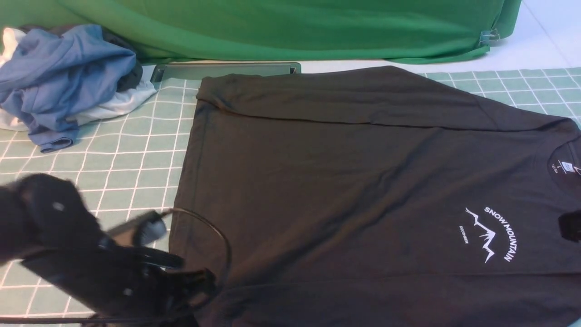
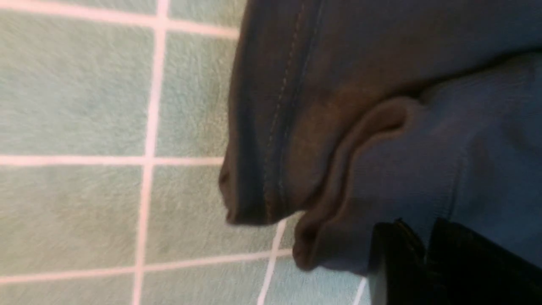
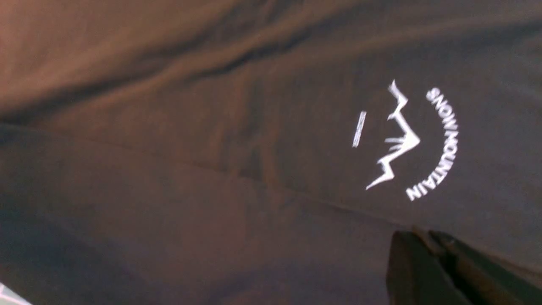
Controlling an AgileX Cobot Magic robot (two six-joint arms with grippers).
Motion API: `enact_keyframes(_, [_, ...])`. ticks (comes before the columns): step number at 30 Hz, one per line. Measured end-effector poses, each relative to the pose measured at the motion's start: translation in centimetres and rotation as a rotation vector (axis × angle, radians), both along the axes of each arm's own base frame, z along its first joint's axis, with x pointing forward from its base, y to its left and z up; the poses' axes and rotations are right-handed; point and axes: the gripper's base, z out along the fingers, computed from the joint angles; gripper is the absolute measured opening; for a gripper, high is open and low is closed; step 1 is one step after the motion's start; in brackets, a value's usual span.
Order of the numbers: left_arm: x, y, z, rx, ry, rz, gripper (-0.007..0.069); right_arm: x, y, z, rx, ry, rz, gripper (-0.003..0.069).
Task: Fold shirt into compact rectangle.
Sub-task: 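Grasp the left edge of the dark T-shirt lying flat on the table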
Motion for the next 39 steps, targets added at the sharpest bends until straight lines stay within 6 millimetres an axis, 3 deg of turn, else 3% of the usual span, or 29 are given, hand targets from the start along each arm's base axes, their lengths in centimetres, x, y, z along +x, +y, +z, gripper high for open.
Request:
enact_keyframes(5, [0.4,-1.0,-0.5,0.032,-0.061,0.002,0.0239,0.3,0.0,-0.1,0.0,0.014,0.001,0.0039])
enact_keyframes(10, [1.1,-0.3,-0.1,0.138,-0.132,-0.11,0.0389,0.3,0.0,-0.1,0.001,0.006,-0.002,0.0048])
enact_keyframes(17, [2.0,-0.4,-0.6,0.15,-0.186,-0.089,0.0464,0.3,0.0,-0.6,0.003,0.006,-0.011,0.0056])
enact_keyframes(26, [2.6,-0.7,-1.4,0.139,-0.195,-0.121,0.0456,0.0,-0.1,-1.7,0.001,0.037,-0.014,0.0069])
enact_keyframes(39, [2.4,-0.8,-1.7,0.142,-0.178,-0.175,0.025,0.0,-0.1,-1.7,0.001,0.036,-0.015,0.0081])
